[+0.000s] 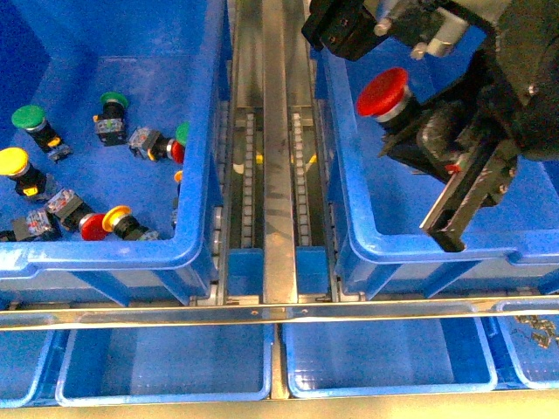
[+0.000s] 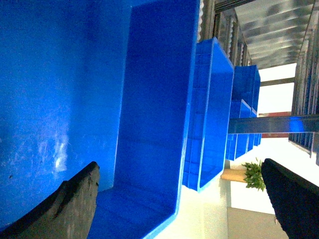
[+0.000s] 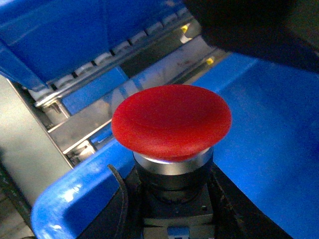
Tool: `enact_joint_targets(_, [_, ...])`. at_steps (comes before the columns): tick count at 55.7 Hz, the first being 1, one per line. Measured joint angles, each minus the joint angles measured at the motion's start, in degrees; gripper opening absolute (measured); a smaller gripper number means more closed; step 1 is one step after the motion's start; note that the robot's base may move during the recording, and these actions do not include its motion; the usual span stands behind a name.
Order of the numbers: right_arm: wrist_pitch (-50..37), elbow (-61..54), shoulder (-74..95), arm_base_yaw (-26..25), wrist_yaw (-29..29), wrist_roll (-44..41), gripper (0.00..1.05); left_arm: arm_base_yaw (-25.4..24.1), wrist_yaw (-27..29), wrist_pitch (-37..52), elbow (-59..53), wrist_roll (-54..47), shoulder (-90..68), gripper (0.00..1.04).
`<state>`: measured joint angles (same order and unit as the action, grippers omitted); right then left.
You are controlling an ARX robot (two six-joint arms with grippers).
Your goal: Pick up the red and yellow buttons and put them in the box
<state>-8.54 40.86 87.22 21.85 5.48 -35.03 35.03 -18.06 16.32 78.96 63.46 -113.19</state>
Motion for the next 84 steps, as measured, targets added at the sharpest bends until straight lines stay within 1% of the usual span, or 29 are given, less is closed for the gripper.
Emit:
enact_joint_targets(11, [2.1,-4.7,-5.1,-7.4,-0.2,-0.5,0.26,-1.4,-1.6,1.2,-5.4,-1.2,3.1,0.97])
enact_joint_targets(23, [3.3,-7.0,-9.6,-16.0,0.3,-0.8,0.26,-4.7,-1.9,1.6,-14.5,-5.2,8.7,0.97])
enact_joint_targets(27, [3.3,-7.0,-10.1,-17.8,0.4,-0.7,0.26,-5.8,-1.9,1.8,-17.5,-7.0,10.3,0.97])
enact_joint_targets(33, [2.4,-7.0,-10.6,-19.7,0.1,0.2,0.26,-7.9,-0.3,2.7,-22.6,-11.8,13.2,0.97])
enact_joint_targets(43, [-0.4,-7.2,-11.8,-21.4,-1.3,5.0,0.26,-12.5,-1.0,3.1,-33.3,-21.4,22.9,0.97])
enact_joint_targets(47, [-1.9,-7.6,-12.8,-21.5,-2.1,8.3,0.26,-14.8,-1.0,3.8,-37.2,-25.0,26.8,0.97])
enact_joint_targets(51, [-3.1,-7.9,-13.9,-21.5,-3.0,12.9,0.26,-19.0,0.5,5.5,-42.7,-30.9,31.4,0.97])
enact_joint_targets(55, [-3.8,-8.2,-14.8,-21.3,-3.7,17.0,0.26,-22.4,0.9,5.8,-45.2,-33.5,32.3,0.97])
enact_joint_targets(57, [-3.8,-8.2,-14.9,-21.3,-4.2,18.5,0.26,-22.7,3.6,7.1,-46.0,-35.0,32.1,0.96])
enact_joint_targets(58, [-3.8,-8.3,-15.0,-21.2,-4.4,19.3,0.26,-22.5,7.8,11.3,-47.5,-37.2,31.4,0.93])
enact_joint_targets(59, [-3.8,-8.3,-15.0,-21.2,-4.5,19.6,0.26,-22.4,10.3,14.1,-48.4,-39.1,31.1,0.91])
enact_joint_targets(60, [-3.9,-8.3,-15.0,-21.1,-4.5,20.2,0.26,-22.3,14.7,19.5,-50.2,-41.1,30.6,0.87])
enact_joint_targets(61, [-4.0,-8.3,-15.0,-21.1,-4.5,20.8,0.26,-22.2,16.7,22.1,-51.1,-43.3,30.4,0.86])
enact_joint_targets(64, [-4.2,-8.4,-15.0,-20.6,-5.1,23.0,0.26,-21.9,26.1,34.9,-56.5,-51.0,30.3,0.75])
enact_joint_targets(66, [-4.2,-8.4,-14.9,-20.1,-5.8,23.9,0.26,-21.8,30.4,41.6,-59.5,-55.1,31.8,0.66])
enact_joint_targets(69, [-4.8,-8.4,-14.8,-19.4,-6.6,25.3,0.26,-21.7,31.8,43.7,-61.4,-58.4,34.9,0.55])
enact_joint_targets(75, [-5.1,-8.0,-14.7,-17.8,-7.1,26.6,0.26,-21.6,32.5,42.9,-64.8,-61.0,39.7,0.38])
enact_joint_targets(79, [-5.1,-7.9,-14.5,-17.0,-7.4,26.9,0.26,-21.6,32.0,41.8,-67.1,-61.8,42.6,0.27])
enact_joint_targets(84, [-5.1,-7.9,-14.1,-16.8,-8.5,27.6,0.26,-22.2,30.6,44.1,-70.3,-62.2,44.1,0.12])
